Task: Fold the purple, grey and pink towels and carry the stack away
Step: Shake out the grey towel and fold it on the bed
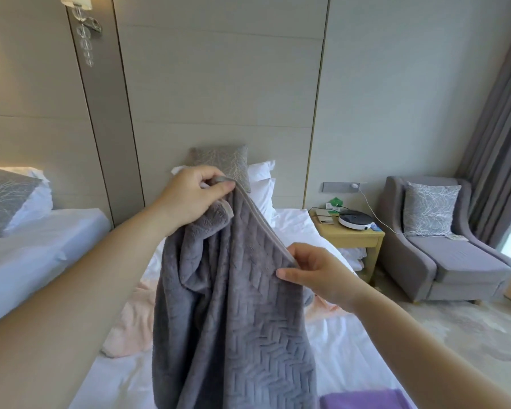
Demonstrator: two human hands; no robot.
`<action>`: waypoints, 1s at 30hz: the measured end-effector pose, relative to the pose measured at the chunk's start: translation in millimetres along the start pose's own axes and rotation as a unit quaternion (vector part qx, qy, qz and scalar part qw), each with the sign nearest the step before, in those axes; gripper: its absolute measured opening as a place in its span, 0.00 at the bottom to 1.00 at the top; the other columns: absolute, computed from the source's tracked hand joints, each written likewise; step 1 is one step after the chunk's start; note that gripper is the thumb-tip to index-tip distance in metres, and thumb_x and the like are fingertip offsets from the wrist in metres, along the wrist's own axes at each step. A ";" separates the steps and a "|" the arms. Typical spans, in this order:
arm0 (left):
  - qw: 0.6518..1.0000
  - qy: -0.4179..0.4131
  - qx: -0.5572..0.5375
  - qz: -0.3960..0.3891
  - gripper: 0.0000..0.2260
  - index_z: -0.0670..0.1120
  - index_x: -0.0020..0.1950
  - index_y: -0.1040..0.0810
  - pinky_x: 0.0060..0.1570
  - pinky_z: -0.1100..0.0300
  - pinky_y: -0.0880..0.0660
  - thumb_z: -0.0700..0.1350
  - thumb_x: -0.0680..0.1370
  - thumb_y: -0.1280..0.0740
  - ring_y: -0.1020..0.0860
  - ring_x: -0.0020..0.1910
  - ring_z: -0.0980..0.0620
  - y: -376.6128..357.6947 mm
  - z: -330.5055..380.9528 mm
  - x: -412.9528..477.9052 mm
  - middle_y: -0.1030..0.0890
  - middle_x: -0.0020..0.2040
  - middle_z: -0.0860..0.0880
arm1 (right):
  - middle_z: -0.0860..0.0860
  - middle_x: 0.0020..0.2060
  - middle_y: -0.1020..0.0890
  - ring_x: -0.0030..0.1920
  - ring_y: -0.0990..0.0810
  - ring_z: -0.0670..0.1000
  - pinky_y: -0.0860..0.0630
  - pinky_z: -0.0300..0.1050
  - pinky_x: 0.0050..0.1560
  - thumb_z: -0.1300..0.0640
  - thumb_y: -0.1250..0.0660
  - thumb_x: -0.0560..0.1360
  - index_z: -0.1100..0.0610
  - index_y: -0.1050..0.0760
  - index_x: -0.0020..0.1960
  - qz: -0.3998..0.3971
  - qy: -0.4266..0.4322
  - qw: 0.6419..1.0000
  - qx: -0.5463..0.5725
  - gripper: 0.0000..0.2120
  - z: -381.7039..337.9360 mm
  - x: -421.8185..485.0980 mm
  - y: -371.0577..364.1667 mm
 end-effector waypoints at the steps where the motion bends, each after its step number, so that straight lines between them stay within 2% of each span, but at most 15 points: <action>1: 1.000 -0.001 0.008 0.023 0.04 0.47 0.44 0.19 0.23 0.74 0.40 0.45 0.76 0.31 0.33 0.21 0.62 6.2 -0.8 2.3 0.28 0.21 0.60 | 0.50 0.37 0.21 0.41 0.23 0.48 0.27 0.44 0.47 0.54 0.26 0.68 0.52 0.23 0.39 0.012 -0.005 1.000 -0.010 0.06 6.5 -1.1 2.8; 4: 0.994 0.024 0.024 0.103 0.04 0.48 0.43 0.20 0.26 0.73 0.37 0.47 0.76 0.32 0.30 0.25 0.63 22.9 -15.4 6.1 0.26 0.26 0.58 | 0.51 0.35 0.23 0.38 0.24 0.49 0.27 0.45 0.42 0.54 0.24 0.67 0.54 0.24 0.37 0.020 -0.033 0.999 -0.026 0.09 18.4 -1.2 6.8; 6: 0.987 0.059 0.037 0.145 0.05 0.49 0.42 0.20 0.30 0.69 0.34 0.49 0.76 0.32 0.28 0.30 0.60 28.7 -28.3 6.0 0.25 0.31 0.56 | 0.49 0.31 0.25 0.33 0.25 0.48 0.27 0.38 0.31 0.53 0.23 0.66 0.51 0.25 0.35 0.015 -0.062 0.997 -0.049 0.11 25.6 -2.1 7.3; 8: 0.980 0.082 0.031 0.180 0.05 0.49 0.42 0.22 0.32 0.67 0.34 0.49 0.76 0.32 0.29 0.32 0.58 33.9 -39.6 4.3 0.25 0.34 0.55 | 0.43 0.26 0.29 0.27 0.30 0.43 0.34 0.32 0.25 0.51 0.22 0.65 0.49 0.27 0.33 0.009 -0.068 0.993 -0.096 0.13 31.0 -3.1 9.4; 10: 0.973 0.093 0.021 0.212 0.05 0.48 0.44 0.22 0.32 0.69 0.35 0.48 0.76 0.32 0.29 0.33 0.58 40.6 -47.5 1.7 0.26 0.35 0.56 | 0.42 0.26 0.30 0.27 0.33 0.40 0.36 0.29 0.28 0.49 0.23 0.65 0.47 0.28 0.32 -0.003 -0.056 0.984 -0.169 0.13 35.3 -4.5 11.0; 13: 0.964 0.114 0.022 0.238 0.08 0.44 0.41 0.24 0.37 0.61 0.33 0.47 0.76 0.33 0.28 0.37 0.50 47.9 -60.4 -1.3 0.25 0.35 0.50 | 0.40 0.29 0.27 0.30 0.30 0.40 0.33 0.30 0.32 0.48 0.25 0.66 0.45 0.28 0.35 -0.001 -0.052 0.971 -0.233 0.11 42.0 -6.2 17.9; 18: 0.948 0.140 0.031 0.285 0.10 0.39 0.45 0.22 0.42 0.58 0.33 0.47 0.77 0.34 0.26 0.42 0.46 64.4 -81.1 -8.3 0.22 0.41 0.44 | 0.40 0.30 0.27 0.32 0.30 0.42 0.31 0.35 0.35 0.51 0.26 0.69 0.47 0.26 0.36 0.003 -0.080 0.973 -0.218 0.09 48.2 -9.5 37.4; 21: 0.938 0.156 0.041 0.307 0.10 0.40 0.45 0.23 0.44 0.54 0.30 0.47 0.77 0.35 0.23 0.47 0.40 76.2 -93.4 -10.2 0.20 0.45 0.39 | 0.40 0.30 0.26 0.33 0.30 0.43 0.33 0.36 0.37 0.51 0.26 0.70 0.48 0.24 0.36 0.007 -0.082 0.974 -0.212 0.08 46.8 -11.5 44.1; 23: 0.936 0.169 0.054 0.305 0.11 0.40 0.44 0.23 0.45 0.53 0.30 0.48 0.77 0.35 0.23 0.49 0.38 78.3 -102.6 -11.0 0.20 0.47 0.38 | 0.40 0.30 0.25 0.33 0.30 0.42 0.34 0.35 0.35 0.51 0.26 0.70 0.48 0.24 0.36 0.030 -0.075 0.974 -0.213 0.08 44.9 -11.0 46.8; 26: 0.942 0.184 0.062 0.274 0.11 0.42 0.44 0.24 0.45 0.55 0.31 0.49 0.77 0.35 0.23 0.47 0.41 69.5 -112.7 -12.4 0.20 0.46 0.42 | 0.44 0.31 0.25 0.33 0.29 0.42 0.32 0.36 0.36 0.50 0.28 0.72 0.50 0.24 0.37 0.106 -0.060 0.975 -0.186 0.07 40.5 -7.4 51.3; 28: 0.955 0.198 0.074 0.208 0.07 0.46 0.45 0.23 0.47 0.57 0.31 0.49 0.76 0.34 0.23 0.47 0.44 52.7 -116.5 -13.0 0.19 0.46 0.45 | 0.44 0.30 0.24 0.31 0.29 0.41 0.32 0.31 0.32 0.51 0.29 0.73 0.50 0.25 0.38 0.146 -0.038 0.975 -0.161 0.07 31.7 -3.2 50.6; 30: 0.973 0.182 0.087 0.115 0.04 0.49 0.48 0.23 0.49 0.60 0.31 0.47 0.75 0.31 0.23 0.49 0.49 26.7 -110.7 -16.0 0.19 0.48 0.49 | 0.44 0.31 0.23 0.31 0.28 0.38 0.32 0.27 0.33 0.52 0.30 0.73 0.49 0.24 0.38 0.141 -0.009 0.973 -0.182 0.06 17.5 3.9 43.5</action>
Point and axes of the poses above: each hand's wrist, its own x-axis towards the middle knuckle, its own y-axis out of the back of the hand, z = x × y, the point moved 6 cm from there along x, towards the middle knuckle
